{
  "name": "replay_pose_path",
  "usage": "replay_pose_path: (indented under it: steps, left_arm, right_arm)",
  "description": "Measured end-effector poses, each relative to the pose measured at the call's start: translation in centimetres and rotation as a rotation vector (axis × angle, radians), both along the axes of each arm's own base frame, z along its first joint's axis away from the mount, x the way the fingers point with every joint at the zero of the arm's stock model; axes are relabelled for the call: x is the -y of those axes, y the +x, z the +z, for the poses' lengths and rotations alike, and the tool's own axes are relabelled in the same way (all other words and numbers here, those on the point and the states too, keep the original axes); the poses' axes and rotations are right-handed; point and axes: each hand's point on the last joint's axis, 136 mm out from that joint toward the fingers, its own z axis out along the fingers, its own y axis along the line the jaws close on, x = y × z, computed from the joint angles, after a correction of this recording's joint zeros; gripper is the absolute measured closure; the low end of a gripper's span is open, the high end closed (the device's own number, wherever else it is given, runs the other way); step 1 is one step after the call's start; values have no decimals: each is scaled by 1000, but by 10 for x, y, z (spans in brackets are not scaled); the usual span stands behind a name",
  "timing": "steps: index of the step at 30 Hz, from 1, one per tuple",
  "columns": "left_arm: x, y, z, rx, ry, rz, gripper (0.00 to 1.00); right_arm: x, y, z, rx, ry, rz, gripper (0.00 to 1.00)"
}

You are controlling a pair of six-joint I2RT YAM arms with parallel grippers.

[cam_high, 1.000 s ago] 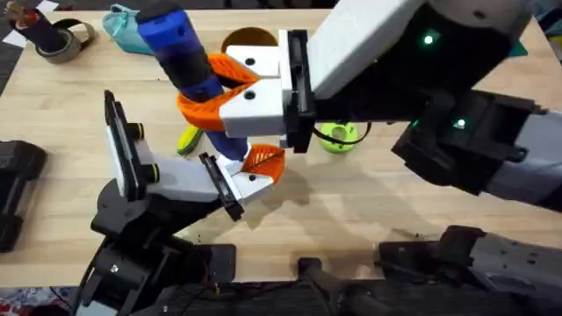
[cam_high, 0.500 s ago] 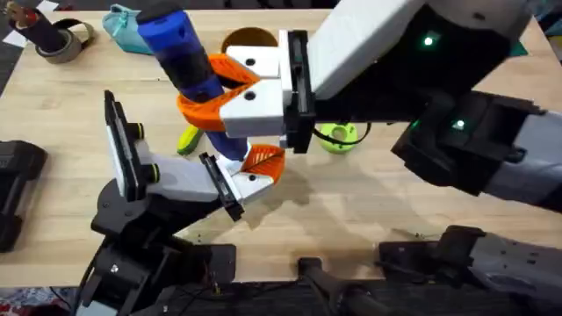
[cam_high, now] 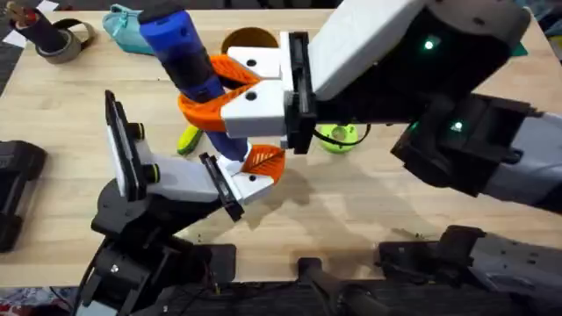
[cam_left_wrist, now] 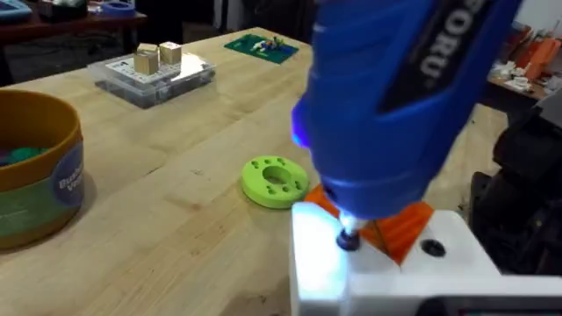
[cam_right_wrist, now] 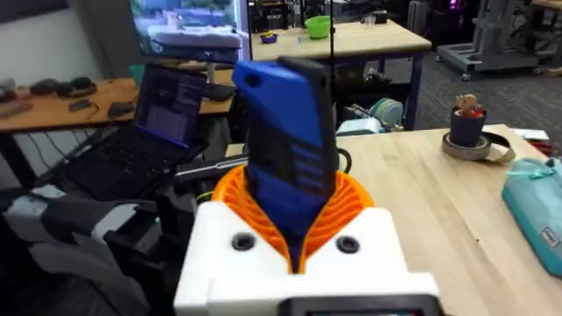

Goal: Pick up the gripper from the table and insert it into the empty holder that is missing its gripper. Then pick up a screw, insert it into the mounting hole, and use the screwdriver to tighten it. Finally, clean up the table by picking up the vegetable and placing it into the bucket.

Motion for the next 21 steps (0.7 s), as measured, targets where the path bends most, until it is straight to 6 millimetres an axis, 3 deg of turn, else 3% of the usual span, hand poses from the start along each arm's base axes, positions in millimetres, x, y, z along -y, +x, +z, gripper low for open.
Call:
replay_pose_path:
  steps: [21]
  left_arm:
    - [1,-1,0,-2,-2,-6,990]
  right_arm:
    - [3,5,2,-45,28,-24,971]
